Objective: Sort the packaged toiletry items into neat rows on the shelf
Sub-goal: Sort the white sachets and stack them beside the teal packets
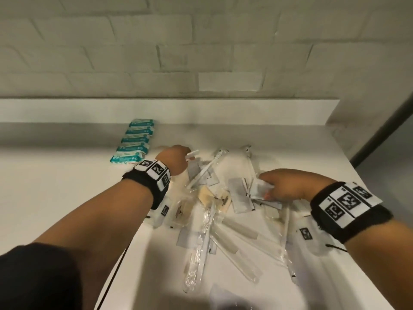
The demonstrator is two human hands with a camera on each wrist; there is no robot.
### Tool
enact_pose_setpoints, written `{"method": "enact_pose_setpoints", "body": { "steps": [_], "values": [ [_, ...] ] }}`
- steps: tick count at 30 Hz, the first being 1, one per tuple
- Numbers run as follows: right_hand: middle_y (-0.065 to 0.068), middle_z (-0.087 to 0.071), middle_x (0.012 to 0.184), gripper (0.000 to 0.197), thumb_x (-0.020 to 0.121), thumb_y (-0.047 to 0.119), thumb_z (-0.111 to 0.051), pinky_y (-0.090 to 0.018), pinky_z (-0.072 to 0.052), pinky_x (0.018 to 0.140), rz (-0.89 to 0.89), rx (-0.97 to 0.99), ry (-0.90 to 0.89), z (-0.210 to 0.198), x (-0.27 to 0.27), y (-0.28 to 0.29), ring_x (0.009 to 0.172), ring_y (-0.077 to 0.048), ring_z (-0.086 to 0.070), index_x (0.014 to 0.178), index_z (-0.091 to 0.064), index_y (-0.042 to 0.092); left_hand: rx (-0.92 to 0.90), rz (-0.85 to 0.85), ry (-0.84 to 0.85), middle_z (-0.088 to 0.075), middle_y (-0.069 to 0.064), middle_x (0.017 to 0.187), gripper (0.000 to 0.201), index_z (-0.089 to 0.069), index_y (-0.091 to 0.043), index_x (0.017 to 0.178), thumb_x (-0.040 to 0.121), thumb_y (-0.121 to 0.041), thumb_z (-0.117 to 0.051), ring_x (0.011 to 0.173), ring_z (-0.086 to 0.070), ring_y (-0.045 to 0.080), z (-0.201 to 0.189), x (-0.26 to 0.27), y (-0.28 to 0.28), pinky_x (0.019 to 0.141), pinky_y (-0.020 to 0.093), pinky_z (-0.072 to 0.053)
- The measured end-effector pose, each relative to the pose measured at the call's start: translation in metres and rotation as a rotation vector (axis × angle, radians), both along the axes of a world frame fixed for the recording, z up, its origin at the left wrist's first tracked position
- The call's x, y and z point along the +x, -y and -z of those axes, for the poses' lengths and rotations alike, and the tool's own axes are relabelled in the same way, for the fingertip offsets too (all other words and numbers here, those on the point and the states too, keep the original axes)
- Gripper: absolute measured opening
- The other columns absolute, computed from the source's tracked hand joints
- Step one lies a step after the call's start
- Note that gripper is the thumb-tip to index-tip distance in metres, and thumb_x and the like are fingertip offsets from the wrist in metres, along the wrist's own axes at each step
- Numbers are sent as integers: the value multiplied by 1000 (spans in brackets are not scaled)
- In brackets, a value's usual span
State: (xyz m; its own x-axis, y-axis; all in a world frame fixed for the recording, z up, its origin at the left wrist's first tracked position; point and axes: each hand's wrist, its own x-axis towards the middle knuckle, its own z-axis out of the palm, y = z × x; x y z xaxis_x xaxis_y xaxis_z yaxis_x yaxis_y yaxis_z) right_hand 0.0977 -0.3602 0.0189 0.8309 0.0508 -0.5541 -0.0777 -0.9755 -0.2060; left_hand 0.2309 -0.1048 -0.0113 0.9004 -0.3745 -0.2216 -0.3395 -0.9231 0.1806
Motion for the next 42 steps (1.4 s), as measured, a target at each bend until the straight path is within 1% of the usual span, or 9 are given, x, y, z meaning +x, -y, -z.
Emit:
{"method": "enact_pose_setpoints", "body": {
  "steps": [5, 10, 14, 22, 27, 33, 37, 40, 42],
  "values": [
    [-5, -62, 113, 29, 91, 26, -61, -32, -50, 79, 68, -12, 115, -9, 13, 5, 96, -21, -59, 118, -54, 15, 76, 225, -77, -60, 6, 125, 53, -61, -16, 122, 76, -39, -73, 111, -57, 26, 5, -4, 16, 96, 40, -47],
    [-11, -52, 130, 58, 88, 27, -68, -35, -57, 68, 298, 151, 10, 2, 29, -20, 99, -31, -64, 138, -43, 12, 219, 198, -25, -60, 0, 109, 64, -56, -25, 114, 68, -67, -67, 94, -58, 20, 9, -10, 28, 77, 32, -47],
    [-8, -66, 94, 48, 84, 41, -70, -33, -57, 72, 270, -1, -26, 12, 33, -48, 78, -23, -69, 111, -56, 3, 281, 182, -123, -59, -4, 103, 64, -56, -20, 116, 68, -60, -73, 88, -54, 17, 6, -16, 33, 74, 30, -45],
    [-5, -63, 113, 50, 81, 40, -70, -33, -52, 91, 192, -204, 26, 30, 26, -59, 106, -24, -60, 117, -58, 7, 227, 192, -102, -50, 0, 120, 71, -47, -20, 129, 72, -55, -71, 106, -56, 21, 12, -42, 17, 83, 32, -47],
    [-3, -58, 100, 38, 82, 14, -62, -31, -48, 76, 303, 17, 233, 29, 14, -48, 88, -22, -57, 118, -50, 10, 264, 153, -160, -54, 3, 123, 70, -46, -16, 129, 73, -48, -74, 105, -55, 21, 7, -53, 9, 82, 31, -44],
    [-4, -58, 110, 37, 88, 22, -65, -23, -48, 66, 501, 368, 367, 11, -11, -38, 86, -18, -57, 118, -47, 12, 181, 3, -237, -60, 4, 123, 67, -54, -9, 125, 74, -48, -76, 111, -57, 24, 9, -66, 5, 88, 30, -43],
    [-5, -62, 109, 33, 91, 24, -62, -28, -46, 66, 555, 547, 432, 2, -28, -30, 93, -20, -59, 119, -51, 11, -29, -188, -81, -63, 7, 114, 49, -59, -13, 114, 75, -38, -73, 103, -60, 25, 0, -72, -3, 84, 32, -47],
    [-5, -66, 106, 27, 92, 19, -61, -32, -50, 73, 572, 753, 471, -9, -41, -28, 95, -23, -63, 117, -54, 13, -509, -340, 91, -66, 9, 97, 26, -58, -14, 104, 84, -30, -63, 91, -63, 29, -22, -86, -3, 73, 32, -49],
    [-9, -69, 106, 25, 90, 12, -63, -37, -54, 79, 561, 956, 495, -18, -50, -35, 97, -28, -67, 114, -58, 11, -934, -366, -20, -68, 7, 92, 14, -54, -19, 102, 90, -22, -58, 89, -65, 27, -39, -104, 6, 76, 42, -55]
  ]
}}
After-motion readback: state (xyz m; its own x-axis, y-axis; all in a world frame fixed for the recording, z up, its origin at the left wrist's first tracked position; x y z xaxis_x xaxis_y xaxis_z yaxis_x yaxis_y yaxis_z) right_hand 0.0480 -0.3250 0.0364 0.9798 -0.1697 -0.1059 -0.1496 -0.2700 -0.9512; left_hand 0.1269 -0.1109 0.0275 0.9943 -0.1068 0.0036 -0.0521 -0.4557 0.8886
